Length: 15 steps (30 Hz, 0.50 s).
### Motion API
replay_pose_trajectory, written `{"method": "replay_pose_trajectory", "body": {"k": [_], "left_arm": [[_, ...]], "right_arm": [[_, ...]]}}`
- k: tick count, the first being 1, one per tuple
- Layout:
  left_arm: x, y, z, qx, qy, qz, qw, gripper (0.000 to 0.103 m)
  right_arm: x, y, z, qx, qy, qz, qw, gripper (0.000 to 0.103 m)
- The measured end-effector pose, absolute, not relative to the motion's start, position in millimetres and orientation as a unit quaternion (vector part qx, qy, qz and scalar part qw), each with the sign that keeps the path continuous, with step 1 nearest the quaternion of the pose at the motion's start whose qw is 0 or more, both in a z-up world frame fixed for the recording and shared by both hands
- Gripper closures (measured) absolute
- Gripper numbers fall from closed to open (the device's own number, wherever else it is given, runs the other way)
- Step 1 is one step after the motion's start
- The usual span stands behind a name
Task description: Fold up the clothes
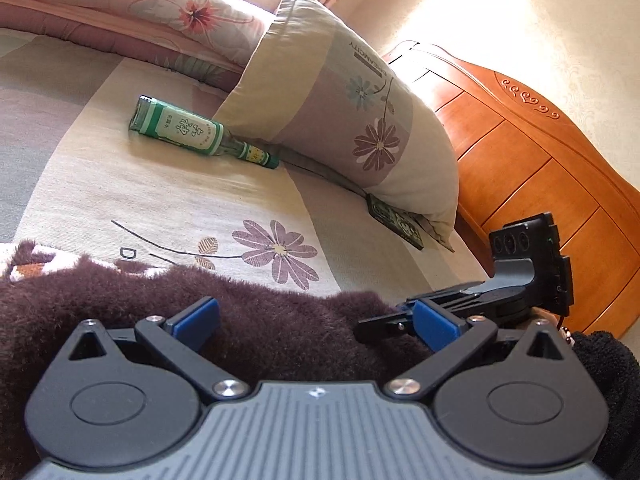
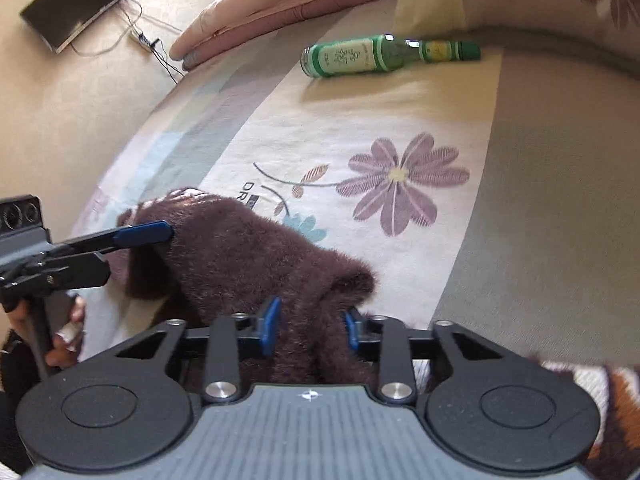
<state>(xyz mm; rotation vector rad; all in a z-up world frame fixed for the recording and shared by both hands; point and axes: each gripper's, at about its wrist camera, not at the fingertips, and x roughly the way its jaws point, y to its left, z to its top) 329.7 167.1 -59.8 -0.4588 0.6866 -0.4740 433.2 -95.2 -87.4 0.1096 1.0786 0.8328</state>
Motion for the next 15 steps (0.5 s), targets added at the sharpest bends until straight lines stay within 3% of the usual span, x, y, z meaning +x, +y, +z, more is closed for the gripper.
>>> {"method": "replay_pose_trajectory", "body": {"k": [12, 14, 15], "left_arm": [[329, 194, -50, -0.246, 0.310, -0.195, 0.897, 0.001], [331, 196, -51, -0.248, 0.310, -0.193, 0.897, 0.001], [332, 197, -51, -0.248, 0.311, -0.192, 0.897, 0.001]], "right_arm": [[503, -49, -30, -0.018, 0.396, 0.326, 0.858, 0.084], [523, -42, -27, -0.006, 0.381, 0.296, 0.876, 0.078], [530, -41, -26, 0.002, 0.377, 0.279, 0.883, 0.067]]}}
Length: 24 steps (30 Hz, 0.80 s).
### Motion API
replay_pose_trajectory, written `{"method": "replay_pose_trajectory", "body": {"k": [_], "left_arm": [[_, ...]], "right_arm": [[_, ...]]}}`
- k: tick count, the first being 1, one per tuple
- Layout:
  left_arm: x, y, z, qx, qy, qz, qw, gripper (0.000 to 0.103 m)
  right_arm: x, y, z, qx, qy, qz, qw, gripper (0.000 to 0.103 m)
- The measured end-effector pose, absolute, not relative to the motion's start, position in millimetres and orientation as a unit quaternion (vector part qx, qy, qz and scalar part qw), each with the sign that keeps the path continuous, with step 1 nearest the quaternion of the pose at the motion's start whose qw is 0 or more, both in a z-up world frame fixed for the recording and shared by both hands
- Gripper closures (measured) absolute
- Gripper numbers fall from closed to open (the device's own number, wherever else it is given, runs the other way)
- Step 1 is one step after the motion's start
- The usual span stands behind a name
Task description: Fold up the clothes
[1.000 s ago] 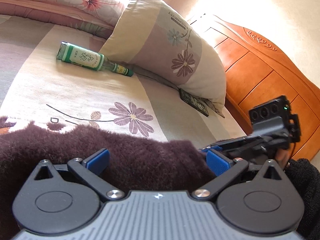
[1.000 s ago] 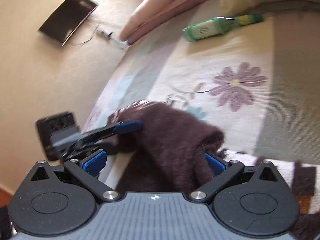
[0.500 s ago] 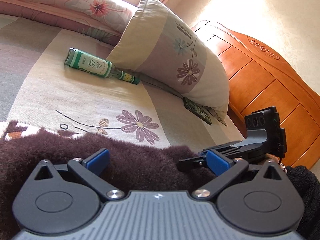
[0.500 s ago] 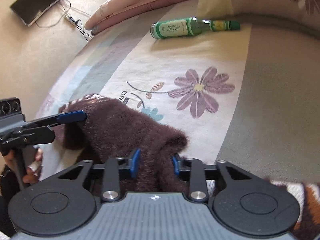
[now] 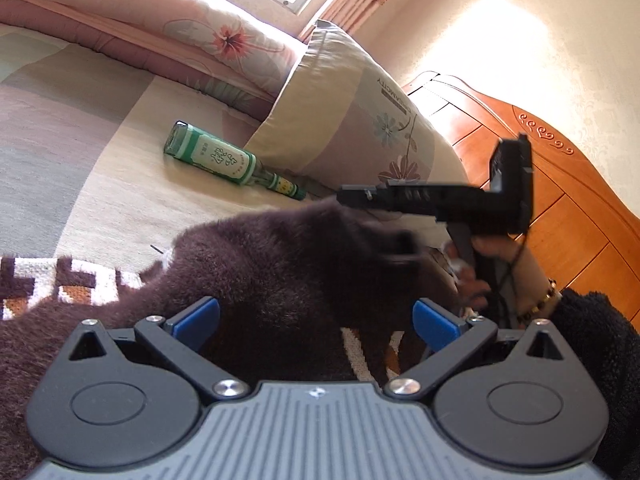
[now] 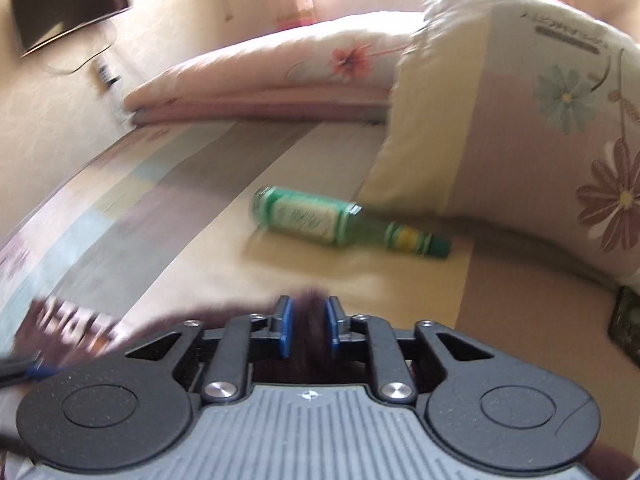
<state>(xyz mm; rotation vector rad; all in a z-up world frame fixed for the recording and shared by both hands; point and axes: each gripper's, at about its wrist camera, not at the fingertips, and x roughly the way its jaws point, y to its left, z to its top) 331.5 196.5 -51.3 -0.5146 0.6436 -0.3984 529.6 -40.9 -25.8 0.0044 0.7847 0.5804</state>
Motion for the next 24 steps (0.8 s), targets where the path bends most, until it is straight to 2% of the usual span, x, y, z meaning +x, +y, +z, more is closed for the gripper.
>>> {"method": "replay_pose_trajectory", "body": {"k": [1, 4, 8, 13, 17, 19, 24], "left_arm": [[332, 196, -52, -0.249, 0.312, -0.193, 0.897, 0.001], [333, 194, -54, -0.247, 0.315, -0.197, 0.895, 0.001], [334, 186, -55, -0.237, 0.322, -0.200, 0.895, 0.001], [334, 168, -61, -0.204, 0.339, -0.198, 0.897, 0.001], [337, 155, -71, -0.175, 0.356, -0.190, 0.898, 0.001], [340, 152, -77, -0.166, 0.366, -0.185, 0.897, 0.001], [345, 149, -91, -0.155, 0.387, -0.173, 0.892, 0.001]], "right_arm": [[531, -44, -24, 0.012, 0.374, 0.271, 0.887, 0.059], [527, -57, -20, 0.038, 0.368, 0.269, 0.889, 0.048], [498, -84, -26, 0.014, 0.394, 0.239, 0.888, 0.041], [463, -130, -61, -0.017, 0.444, 0.162, 0.881, 0.023], [462, -145, -110, -0.036, 0.474, 0.119, 0.872, 0.020], [469, -143, -121, -0.029, 0.450, 0.111, 0.886, 0.001], [513, -128, -132, -0.024, 0.415, 0.096, 0.904, 0.000]]}}
